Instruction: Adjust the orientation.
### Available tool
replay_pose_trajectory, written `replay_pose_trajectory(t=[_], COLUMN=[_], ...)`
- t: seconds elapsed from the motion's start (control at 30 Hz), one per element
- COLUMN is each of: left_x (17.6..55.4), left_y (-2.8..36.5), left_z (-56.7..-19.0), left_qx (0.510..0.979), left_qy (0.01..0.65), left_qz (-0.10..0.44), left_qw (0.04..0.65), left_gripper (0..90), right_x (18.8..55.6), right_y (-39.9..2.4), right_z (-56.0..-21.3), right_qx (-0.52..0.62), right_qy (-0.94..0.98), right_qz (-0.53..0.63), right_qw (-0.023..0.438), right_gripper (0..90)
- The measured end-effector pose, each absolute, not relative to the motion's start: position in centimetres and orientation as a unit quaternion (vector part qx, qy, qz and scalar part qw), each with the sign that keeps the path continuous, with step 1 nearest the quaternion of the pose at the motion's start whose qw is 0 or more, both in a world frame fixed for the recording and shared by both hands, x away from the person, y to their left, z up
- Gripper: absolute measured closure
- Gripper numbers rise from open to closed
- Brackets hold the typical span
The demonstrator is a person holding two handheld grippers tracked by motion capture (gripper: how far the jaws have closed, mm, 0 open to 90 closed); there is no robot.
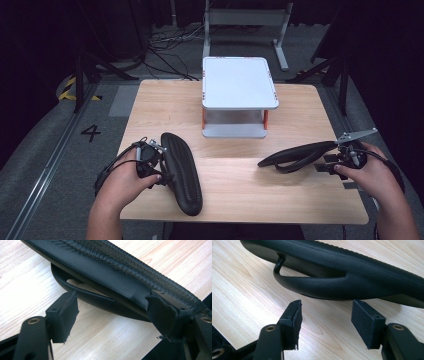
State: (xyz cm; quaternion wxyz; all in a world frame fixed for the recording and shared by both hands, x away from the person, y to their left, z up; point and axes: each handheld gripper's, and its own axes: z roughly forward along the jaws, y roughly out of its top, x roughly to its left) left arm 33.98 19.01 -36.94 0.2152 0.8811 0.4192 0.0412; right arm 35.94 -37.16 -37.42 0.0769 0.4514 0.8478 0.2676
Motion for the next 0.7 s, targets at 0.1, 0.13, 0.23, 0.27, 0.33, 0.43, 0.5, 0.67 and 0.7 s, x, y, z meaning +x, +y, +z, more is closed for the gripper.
replay_pose_trajectory(t=[0.1, 0.13, 0.23, 0.27, 0.33, 0.43, 0.5, 0.67, 0.7], left_x=[34.1, 34.1, 34.1, 34.2, 34.3, 34.5, 35.0, 35.6, 35.6], left_y=[19.1, 19.1, 19.2, 19.3, 19.6, 20.0, 20.5, 21.4, 21.5], left_z=[-37.0, -37.0, -37.0, -37.0, -37.0, -37.2, -37.6, -38.3, -38.4], left_qx=[0.878, 0.879, 0.892, 0.892, 0.890, 0.890, 0.884, 0.885, 0.885], left_qy=[0.423, 0.422, 0.394, 0.393, 0.399, 0.402, 0.397, 0.412, 0.413], left_qz=[0.041, 0.039, 0.054, 0.058, 0.059, 0.046, 0.017, 0.013, 0.008], left_qw=[0.220, 0.218, 0.213, 0.216, 0.212, 0.212, 0.245, 0.217, 0.213], left_gripper=[30.1, 32.4, 33.4, 33.4, 35.6, 50.5, 59.7, 76.6, 79.9], right_x=[35.8, 35.8, 35.8, 35.8, 35.9, 35.9, 35.9, 35.8, 35.8], right_y=[-37.3, -37.3, -37.3, -37.3, -37.2, -37.2, -37.2, -37.3, -37.3], right_z=[-37.5, -37.4, -37.4, -37.4, -37.4, -37.5, -37.4, -37.4, -37.4], right_qx=[0.451, 0.451, 0.452, 0.450, 0.449, 0.449, 0.446, 0.448, 0.447], right_qy=[0.849, 0.848, 0.848, 0.848, 0.849, 0.849, 0.851, 0.850, 0.851], right_qz=[0.266, 0.266, 0.267, 0.268, 0.268, 0.268, 0.265, 0.266, 0.266], right_qw=[0.076, 0.077, 0.078, 0.079, 0.077, 0.077, 0.077, 0.077, 0.078], right_gripper=[42.7, 42.7, 42.7, 42.7, 42.7, 42.8, 43.2, 43.3, 43.3])
